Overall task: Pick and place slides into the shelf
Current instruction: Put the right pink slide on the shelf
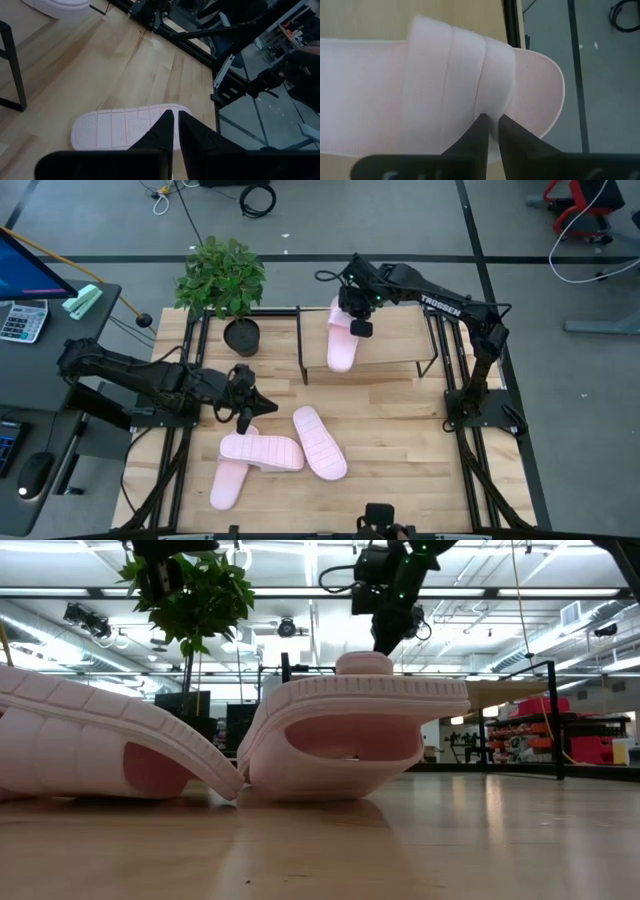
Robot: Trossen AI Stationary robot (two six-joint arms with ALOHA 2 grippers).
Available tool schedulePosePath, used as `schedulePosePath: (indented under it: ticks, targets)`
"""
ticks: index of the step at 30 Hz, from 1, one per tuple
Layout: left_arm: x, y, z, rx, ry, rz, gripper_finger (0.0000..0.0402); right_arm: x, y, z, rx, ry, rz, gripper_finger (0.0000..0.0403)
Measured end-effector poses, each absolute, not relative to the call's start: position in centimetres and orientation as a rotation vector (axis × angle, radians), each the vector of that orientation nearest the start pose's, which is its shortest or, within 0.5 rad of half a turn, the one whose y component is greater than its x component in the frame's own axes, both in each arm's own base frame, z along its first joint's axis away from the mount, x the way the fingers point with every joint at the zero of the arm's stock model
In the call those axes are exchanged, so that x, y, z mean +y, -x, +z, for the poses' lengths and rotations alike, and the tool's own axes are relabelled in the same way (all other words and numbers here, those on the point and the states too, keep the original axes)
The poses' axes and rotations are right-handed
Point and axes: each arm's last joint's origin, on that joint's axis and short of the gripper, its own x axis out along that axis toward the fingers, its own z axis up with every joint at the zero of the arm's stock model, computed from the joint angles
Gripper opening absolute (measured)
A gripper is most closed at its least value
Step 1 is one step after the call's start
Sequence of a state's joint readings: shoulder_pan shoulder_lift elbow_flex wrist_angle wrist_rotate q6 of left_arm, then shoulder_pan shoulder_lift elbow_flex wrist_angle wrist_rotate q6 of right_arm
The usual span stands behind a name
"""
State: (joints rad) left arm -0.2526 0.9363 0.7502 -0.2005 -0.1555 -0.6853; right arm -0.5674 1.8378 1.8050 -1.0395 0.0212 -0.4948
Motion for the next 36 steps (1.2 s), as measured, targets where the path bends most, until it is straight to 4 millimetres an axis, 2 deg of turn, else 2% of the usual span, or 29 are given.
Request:
schedulePosePath:
  ticks: [13,17,24,28,36]
  targets:
    - [-4.7,-19.9,29.3,0.395,0.598,0.037,0.003,-20.8,-32.5,32.7,1.116,0.199,-0.256,0.0138]
    - [-4.7,-19.9,29.3,0.397,0.598,0.038,0.0036,-20.1,-32.7,33.0,1.111,0.207,-0.251,0.016]
    - [-4.7,-19.9,29.2,0.412,0.593,0.043,0.0039,-16.5,-32.8,35.5,1.043,0.284,-0.206,0.017]
    - [-4.7,-19.8,29.1,0.421,0.591,0.047,0.0038,-13.5,-32.8,36.8,1.0,0.267,-0.184,0.0166]
    - [-4.6,-19.7,28.9,0.442,0.584,0.055,0.0038,-6.8,-34.6,36.5,1.014,0.332,-0.045,0.017]
